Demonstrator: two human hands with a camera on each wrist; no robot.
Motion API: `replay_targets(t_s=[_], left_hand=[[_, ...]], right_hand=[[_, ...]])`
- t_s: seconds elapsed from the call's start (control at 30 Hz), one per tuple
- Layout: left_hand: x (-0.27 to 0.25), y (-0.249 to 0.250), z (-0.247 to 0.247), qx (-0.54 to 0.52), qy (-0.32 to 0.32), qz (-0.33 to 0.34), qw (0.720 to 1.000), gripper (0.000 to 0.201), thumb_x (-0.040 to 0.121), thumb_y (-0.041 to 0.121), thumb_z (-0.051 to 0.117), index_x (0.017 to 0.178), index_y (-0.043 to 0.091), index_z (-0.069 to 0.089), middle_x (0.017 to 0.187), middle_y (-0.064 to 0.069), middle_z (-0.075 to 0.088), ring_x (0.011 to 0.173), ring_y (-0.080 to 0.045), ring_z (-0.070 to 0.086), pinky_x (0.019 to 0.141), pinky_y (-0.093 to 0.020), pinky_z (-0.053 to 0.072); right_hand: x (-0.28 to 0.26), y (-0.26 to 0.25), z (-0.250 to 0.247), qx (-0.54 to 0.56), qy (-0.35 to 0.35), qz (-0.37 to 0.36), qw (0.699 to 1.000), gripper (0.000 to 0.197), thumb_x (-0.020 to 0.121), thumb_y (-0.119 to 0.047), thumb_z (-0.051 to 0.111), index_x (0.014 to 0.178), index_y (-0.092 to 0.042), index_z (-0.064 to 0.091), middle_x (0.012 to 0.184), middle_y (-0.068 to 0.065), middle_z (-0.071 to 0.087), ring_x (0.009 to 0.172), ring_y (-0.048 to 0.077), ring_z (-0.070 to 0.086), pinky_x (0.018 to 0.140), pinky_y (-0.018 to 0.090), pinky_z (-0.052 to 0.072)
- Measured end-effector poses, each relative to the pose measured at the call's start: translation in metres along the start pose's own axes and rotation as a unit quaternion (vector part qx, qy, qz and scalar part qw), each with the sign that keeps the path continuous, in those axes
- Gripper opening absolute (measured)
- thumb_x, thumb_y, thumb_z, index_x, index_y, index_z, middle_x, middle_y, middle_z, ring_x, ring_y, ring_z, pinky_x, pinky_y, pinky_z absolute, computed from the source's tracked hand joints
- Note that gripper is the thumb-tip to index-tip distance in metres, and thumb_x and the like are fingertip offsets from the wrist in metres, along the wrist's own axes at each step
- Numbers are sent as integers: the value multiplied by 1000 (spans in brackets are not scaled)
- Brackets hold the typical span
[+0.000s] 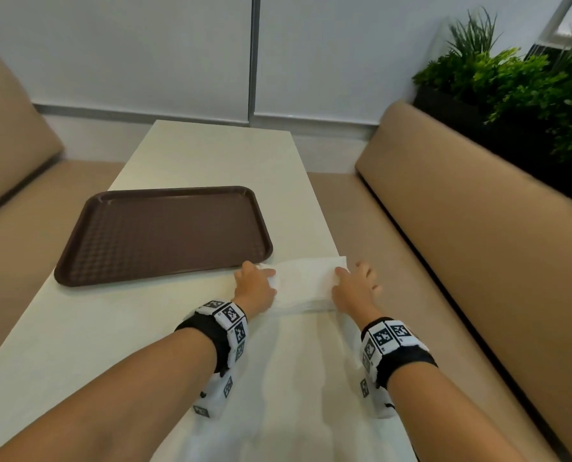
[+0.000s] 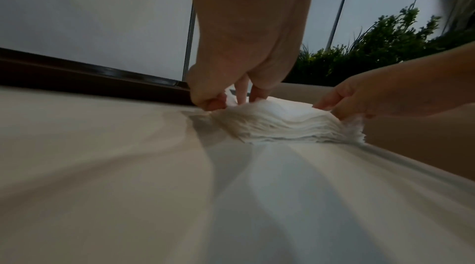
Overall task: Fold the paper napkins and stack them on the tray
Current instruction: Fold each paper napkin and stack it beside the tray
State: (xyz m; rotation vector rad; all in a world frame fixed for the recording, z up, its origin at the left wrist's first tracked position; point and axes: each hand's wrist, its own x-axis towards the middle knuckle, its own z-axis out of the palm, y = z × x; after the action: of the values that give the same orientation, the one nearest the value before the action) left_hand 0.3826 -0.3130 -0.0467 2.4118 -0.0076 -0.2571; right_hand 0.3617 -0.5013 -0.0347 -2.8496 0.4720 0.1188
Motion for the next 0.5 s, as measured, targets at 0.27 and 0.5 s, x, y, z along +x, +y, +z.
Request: replay_targets(t_s=[0.27, 0.5], left_hand=[[-90, -24, -76, -182, 9, 43, 982, 15, 91, 21, 60, 101, 30, 65, 119, -1, 47, 104, -28, 55, 75, -27, 44], [-210, -84, -121, -287, 29, 32, 957, 18, 95, 17, 54, 96, 30, 67, 105, 7, 63, 93, -14, 59, 73, -25, 47]], right_hand=[[-158, -11, -18, -9, -253, -258, 932, 55, 81, -45, 70, 127, -22, 51, 121, -2, 50, 110, 18, 49, 93, 32, 43], [-245, -6, 16, -23, -264, -191, 945, 76, 70, -40, 81, 129, -17, 39, 122, 2, 48, 104, 20, 51, 85, 27, 44]])
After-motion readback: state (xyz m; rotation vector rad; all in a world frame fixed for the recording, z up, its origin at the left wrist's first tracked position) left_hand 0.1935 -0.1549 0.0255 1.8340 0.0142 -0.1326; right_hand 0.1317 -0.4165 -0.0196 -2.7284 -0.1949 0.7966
